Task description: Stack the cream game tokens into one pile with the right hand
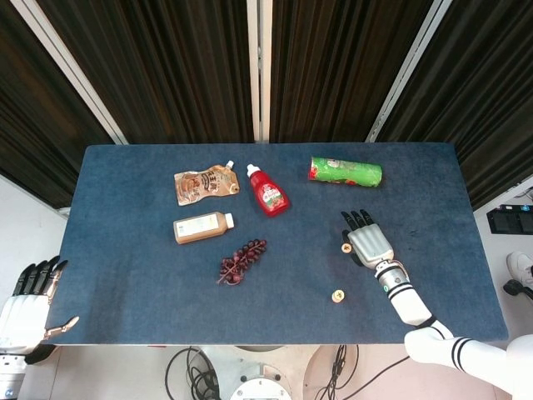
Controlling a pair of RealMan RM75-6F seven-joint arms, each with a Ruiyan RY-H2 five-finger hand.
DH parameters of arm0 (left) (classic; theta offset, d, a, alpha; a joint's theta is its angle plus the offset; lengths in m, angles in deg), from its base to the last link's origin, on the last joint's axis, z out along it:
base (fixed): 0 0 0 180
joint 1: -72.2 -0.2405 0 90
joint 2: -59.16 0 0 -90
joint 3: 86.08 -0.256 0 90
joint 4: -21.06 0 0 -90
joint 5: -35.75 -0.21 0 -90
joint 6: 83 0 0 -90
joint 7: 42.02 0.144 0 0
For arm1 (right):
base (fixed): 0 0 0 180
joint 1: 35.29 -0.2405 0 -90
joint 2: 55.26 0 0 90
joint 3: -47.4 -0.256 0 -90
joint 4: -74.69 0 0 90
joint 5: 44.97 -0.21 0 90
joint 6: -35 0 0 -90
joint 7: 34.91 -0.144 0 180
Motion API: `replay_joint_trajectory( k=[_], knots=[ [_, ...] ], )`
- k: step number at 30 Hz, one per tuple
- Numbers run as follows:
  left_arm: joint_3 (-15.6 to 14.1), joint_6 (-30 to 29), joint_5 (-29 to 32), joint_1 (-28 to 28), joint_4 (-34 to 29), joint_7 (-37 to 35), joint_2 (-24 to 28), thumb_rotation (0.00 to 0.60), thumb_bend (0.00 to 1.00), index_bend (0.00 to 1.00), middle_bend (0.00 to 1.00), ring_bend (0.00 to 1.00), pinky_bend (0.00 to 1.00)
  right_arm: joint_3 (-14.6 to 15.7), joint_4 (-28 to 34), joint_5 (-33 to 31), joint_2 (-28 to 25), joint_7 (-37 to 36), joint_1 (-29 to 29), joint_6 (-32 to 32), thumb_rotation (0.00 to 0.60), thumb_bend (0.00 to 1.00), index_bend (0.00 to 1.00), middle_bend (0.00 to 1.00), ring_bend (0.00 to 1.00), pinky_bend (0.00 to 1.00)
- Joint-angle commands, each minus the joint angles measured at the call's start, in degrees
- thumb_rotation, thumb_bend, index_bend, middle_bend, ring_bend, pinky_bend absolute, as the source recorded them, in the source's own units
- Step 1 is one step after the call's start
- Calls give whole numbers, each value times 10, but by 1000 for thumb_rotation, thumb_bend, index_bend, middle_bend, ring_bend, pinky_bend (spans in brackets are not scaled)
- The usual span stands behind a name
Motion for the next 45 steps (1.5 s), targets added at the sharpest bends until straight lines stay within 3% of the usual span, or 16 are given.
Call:
replay_joint_trajectory(
  k=[1, 17, 26, 34, 39, 45],
  knots=[
    [0, 0, 0, 0, 0, 1, 0, 600, 122, 0, 0, 0, 0, 0, 0, 0, 1, 0, 0, -1, 600, 237, 448, 43, 0, 0],
    [0, 1, 0, 0, -3, 2, 1, 600, 122, 0, 0, 0, 0, -5, 3, -13, 2, 2, -9, -17, 600, 236, 451, 51, 0, 0],
    [-1, 2, 0, 0, 0, -1, 1, 600, 122, 0, 0, 0, 0, -6, 7, -10, 0, 0, -8, -6, 600, 245, 513, 63, 0, 0],
    [0, 5, -1, 3, -3, 3, 1, 600, 122, 0, 0, 0, 0, -1, 95, 42, -68, -44, -5, 11, 600, 243, 516, 68, 0, 0],
    [0, 7, -1, 5, -7, 7, 2, 600, 122, 0, 0, 0, 0, 25, 169, 103, -135, -94, -11, -11, 600, 243, 520, 69, 0, 0],
    [-1, 8, -1, 5, -12, 11, 3, 600, 122, 0, 0, 0, 0, 61, 211, 155, -173, -96, -10, -16, 600, 243, 520, 68, 0, 0]
  ],
)
